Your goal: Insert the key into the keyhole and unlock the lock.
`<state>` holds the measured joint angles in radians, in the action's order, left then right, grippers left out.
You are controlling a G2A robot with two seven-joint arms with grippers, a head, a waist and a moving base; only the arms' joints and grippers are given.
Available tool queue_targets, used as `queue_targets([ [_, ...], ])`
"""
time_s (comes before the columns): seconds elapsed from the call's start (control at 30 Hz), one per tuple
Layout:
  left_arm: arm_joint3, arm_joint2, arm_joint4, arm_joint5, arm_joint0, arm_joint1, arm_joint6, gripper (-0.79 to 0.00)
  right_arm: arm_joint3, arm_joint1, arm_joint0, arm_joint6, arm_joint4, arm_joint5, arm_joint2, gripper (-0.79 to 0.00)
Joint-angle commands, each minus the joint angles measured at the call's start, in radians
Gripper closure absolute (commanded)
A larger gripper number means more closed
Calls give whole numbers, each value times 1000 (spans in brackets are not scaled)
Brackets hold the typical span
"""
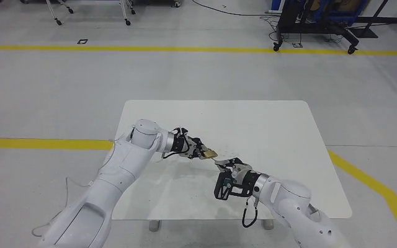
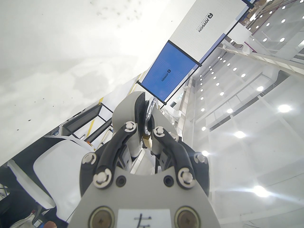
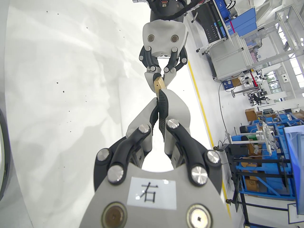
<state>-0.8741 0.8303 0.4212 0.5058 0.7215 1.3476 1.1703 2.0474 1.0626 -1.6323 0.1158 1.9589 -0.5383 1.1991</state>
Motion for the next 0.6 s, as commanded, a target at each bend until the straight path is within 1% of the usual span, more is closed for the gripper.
queue_targets([
  [0.0, -4, 0, -3, 1, 1, -1, 0, 0, 2, -1, -3, 9, 5, 1, 3, 0],
  [0.33, -20, -12, -3, 15, 3, -5, 36, 0, 12, -4, -8, 26, 19, -13, 8, 0],
  [0.57, -19, -16, -2, 17, 0, -7, 35, 0, 19, -5, -7, 24, 34, -26, -6, 0],
])
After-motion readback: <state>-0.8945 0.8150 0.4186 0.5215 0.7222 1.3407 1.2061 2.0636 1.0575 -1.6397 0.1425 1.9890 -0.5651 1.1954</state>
